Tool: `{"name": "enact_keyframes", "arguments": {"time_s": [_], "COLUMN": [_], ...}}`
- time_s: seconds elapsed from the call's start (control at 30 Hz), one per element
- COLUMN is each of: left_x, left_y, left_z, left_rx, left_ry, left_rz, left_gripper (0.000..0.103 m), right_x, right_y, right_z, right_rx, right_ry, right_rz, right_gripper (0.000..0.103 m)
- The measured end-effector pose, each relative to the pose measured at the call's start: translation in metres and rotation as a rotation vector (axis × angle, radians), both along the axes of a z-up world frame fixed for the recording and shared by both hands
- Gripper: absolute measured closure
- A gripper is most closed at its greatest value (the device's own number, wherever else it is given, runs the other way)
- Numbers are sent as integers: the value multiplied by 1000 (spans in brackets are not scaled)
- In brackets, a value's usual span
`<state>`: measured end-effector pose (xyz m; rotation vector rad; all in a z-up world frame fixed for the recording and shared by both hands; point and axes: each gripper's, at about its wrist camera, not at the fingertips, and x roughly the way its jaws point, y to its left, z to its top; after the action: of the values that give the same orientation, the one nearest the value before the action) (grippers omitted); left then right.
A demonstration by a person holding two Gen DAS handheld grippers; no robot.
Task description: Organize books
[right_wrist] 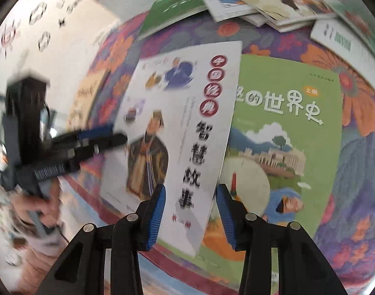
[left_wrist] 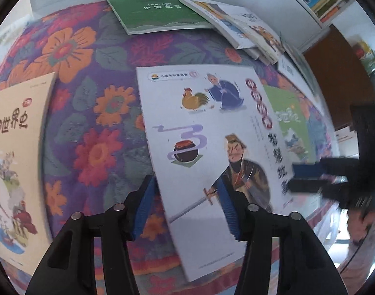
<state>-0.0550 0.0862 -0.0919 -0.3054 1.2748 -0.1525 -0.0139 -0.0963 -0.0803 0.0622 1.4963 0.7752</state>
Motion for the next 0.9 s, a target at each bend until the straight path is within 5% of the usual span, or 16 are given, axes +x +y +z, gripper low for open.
{"name": "enact_keyframes", "arguments": {"time_s": [0.17, 0.33, 0.5, 0.9], "left_x": [-2, -2, -2, 1], "left_y": [15, 33, 47, 62], "left_z": [2, 1, 1, 2], "left_rx": [-6, 82, 38, 99], "left_ry": [3, 6, 13, 16], "left_rz": [22, 49, 63, 85], "left_gripper": [58, 58, 58, 58], "right_x": [11, 6, 4, 10], "right_y": [17, 40, 56, 71], "right_z": [-1, -6, -6, -7], "right_rx": [10, 37, 2, 14], "right_ry": [-8, 17, 9, 29], "right_rz": [-4, 39, 47, 76], "right_gripper": [60, 60, 58, 58]}}
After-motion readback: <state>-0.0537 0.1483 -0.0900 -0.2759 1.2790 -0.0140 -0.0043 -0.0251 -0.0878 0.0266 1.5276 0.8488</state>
